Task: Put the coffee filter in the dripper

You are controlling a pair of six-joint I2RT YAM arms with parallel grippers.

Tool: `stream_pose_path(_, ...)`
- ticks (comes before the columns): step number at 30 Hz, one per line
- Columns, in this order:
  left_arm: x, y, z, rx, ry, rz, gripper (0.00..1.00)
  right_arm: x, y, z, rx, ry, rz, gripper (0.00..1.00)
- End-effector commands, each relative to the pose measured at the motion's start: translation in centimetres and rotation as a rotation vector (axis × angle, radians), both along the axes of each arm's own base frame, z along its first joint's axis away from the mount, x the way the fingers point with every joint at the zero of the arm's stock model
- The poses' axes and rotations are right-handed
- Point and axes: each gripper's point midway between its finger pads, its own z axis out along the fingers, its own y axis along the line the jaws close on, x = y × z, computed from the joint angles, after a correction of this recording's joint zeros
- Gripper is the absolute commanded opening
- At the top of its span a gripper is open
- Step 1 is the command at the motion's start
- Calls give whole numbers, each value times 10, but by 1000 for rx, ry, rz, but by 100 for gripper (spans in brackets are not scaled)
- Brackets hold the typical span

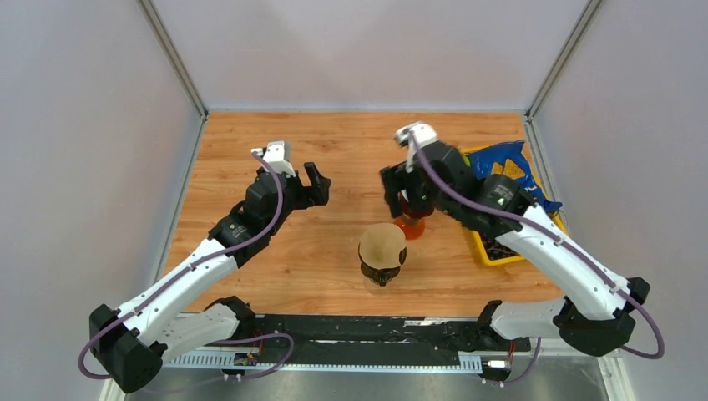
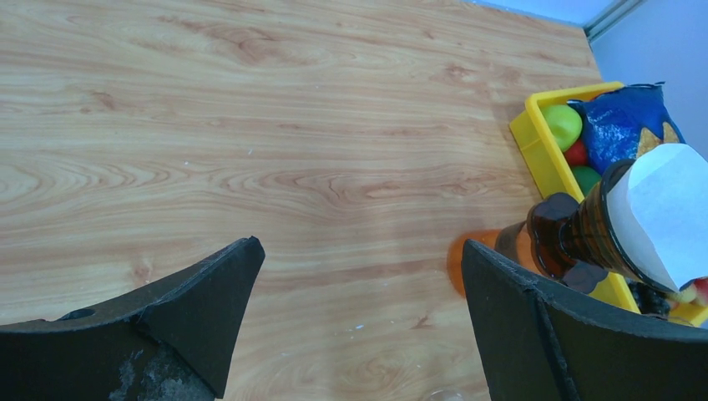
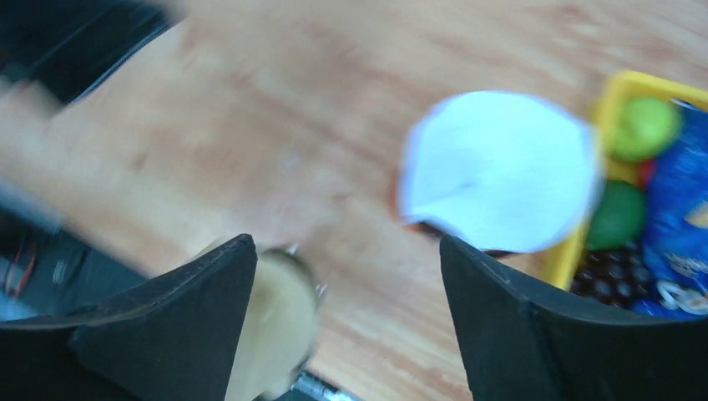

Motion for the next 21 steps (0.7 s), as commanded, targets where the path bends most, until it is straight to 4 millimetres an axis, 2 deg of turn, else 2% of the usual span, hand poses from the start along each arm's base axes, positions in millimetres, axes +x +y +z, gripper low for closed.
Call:
stream_pose_path(1,6,9,26,-18,-48,48,100,77,-81,30,152,-145,-448,95)
stream_pose_path(2,7,11,25,-8,-45,54,100,89,-101,25,158,-142,-524,99)
stream_pose_path(6,14,25,17,15,-20,111,100,124,-179,5,200,-162,-801,100)
stream_pose_path(10,22,46,9,35,3,181,100,138,-252,-29,252,-158,-1006,100)
stream_pose_path(11,24,53,9,41,6,202,100,139,-264,-36,272,-158,-1043,100)
stream_pose_path(13,26,63,5,57,12,242,100,137,-285,-47,304,-164,-1121,100)
stream_pose_path(18,25,86,-5,81,45,323,100,125,-308,-57,257,-232,-1225,100)
stream_pose_path(21,22,100,-8,97,54,372,100,116,-319,-56,254,-280,-1296,100)
